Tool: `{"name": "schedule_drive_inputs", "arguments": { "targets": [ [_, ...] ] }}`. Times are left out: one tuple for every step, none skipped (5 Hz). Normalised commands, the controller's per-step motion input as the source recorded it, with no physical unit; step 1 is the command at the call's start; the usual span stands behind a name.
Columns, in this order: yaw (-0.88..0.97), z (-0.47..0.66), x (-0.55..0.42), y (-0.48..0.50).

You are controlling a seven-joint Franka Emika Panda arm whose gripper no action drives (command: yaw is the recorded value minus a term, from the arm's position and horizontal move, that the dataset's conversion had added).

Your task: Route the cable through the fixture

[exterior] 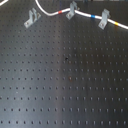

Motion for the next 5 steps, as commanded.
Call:
{"name": "schedule_drive_inputs", "arguments": {
  "targets": [
    [0.15,0.43,-0.026,0.347],
    [0.02,0.34,0.009,0.331],
    [0.00,0.29,0.184,0.200],
    [-0.18,0.20,-0.024,-0.120],
    [-0.39,0.20,-0.149,-0.218]
  ]
}}
